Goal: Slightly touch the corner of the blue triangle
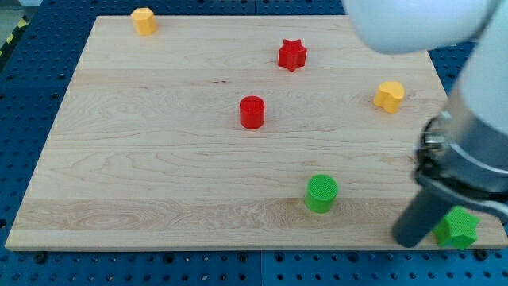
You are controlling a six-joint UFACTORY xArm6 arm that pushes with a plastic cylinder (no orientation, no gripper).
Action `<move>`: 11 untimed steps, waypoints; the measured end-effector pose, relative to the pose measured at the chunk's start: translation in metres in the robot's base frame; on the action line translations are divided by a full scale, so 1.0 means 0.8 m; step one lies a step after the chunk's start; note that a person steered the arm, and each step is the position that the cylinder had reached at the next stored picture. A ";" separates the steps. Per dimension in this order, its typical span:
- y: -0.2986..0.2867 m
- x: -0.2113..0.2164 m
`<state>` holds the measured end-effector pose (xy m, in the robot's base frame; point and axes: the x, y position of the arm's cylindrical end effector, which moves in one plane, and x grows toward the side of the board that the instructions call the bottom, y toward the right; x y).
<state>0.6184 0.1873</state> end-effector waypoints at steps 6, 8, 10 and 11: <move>-0.011 -0.111; -0.008 -0.155; 0.083 -0.177; 0.126 -0.201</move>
